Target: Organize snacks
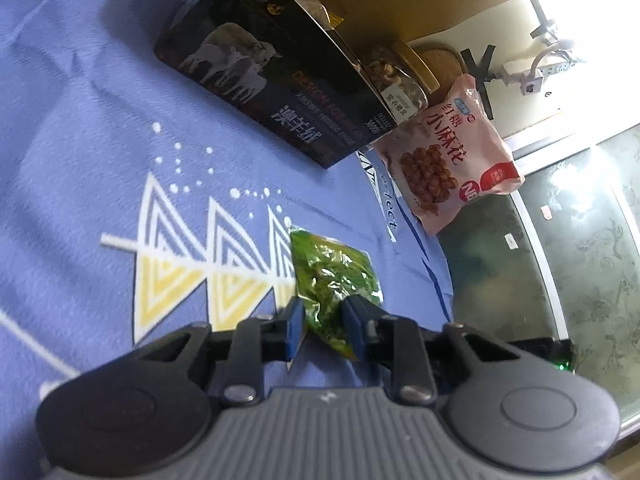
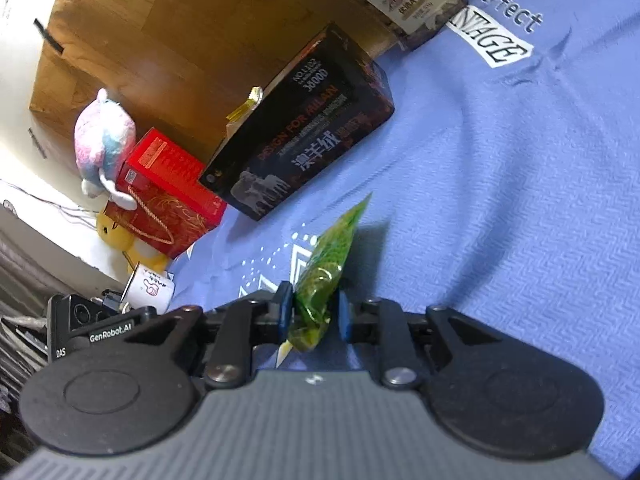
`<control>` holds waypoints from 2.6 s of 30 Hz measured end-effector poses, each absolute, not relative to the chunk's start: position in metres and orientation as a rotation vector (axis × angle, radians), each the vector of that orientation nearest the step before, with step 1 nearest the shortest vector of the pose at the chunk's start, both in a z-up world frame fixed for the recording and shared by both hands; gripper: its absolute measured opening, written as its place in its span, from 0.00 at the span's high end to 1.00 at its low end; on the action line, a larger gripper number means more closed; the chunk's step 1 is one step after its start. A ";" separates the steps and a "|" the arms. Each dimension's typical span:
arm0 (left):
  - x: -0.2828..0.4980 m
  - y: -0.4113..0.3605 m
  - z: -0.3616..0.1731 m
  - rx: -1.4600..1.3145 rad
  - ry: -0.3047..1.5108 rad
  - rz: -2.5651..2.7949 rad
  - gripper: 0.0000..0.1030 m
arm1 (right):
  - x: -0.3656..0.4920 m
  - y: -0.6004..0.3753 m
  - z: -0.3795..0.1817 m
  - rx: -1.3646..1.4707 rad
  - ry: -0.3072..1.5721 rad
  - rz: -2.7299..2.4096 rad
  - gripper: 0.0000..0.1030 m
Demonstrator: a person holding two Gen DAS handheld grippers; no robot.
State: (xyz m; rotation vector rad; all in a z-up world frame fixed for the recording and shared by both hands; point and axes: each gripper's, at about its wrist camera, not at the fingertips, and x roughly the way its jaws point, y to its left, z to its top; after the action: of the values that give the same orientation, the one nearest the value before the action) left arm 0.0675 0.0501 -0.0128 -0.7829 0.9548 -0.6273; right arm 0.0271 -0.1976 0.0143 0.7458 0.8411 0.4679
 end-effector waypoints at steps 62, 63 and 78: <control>0.179 -0.002 0.104 -0.080 0.689 -0.232 0.84 | 0.139 -0.181 0.088 0.374 0.504 0.333 0.54; 0.173 -0.004 0.106 -0.059 0.680 -0.220 0.84 | 0.130 -0.186 0.090 0.382 0.496 0.325 0.54; 0.069 -0.020 0.093 0.102 0.649 -0.131 0.76 | 0.006 -0.187 0.092 0.430 0.468 0.360 0.54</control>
State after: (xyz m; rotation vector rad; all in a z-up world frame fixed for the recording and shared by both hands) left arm 0.0687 -0.0198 0.0925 0.1016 0.6492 -0.1310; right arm 0.0061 -0.1872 0.0921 0.4299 0.4678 0.3603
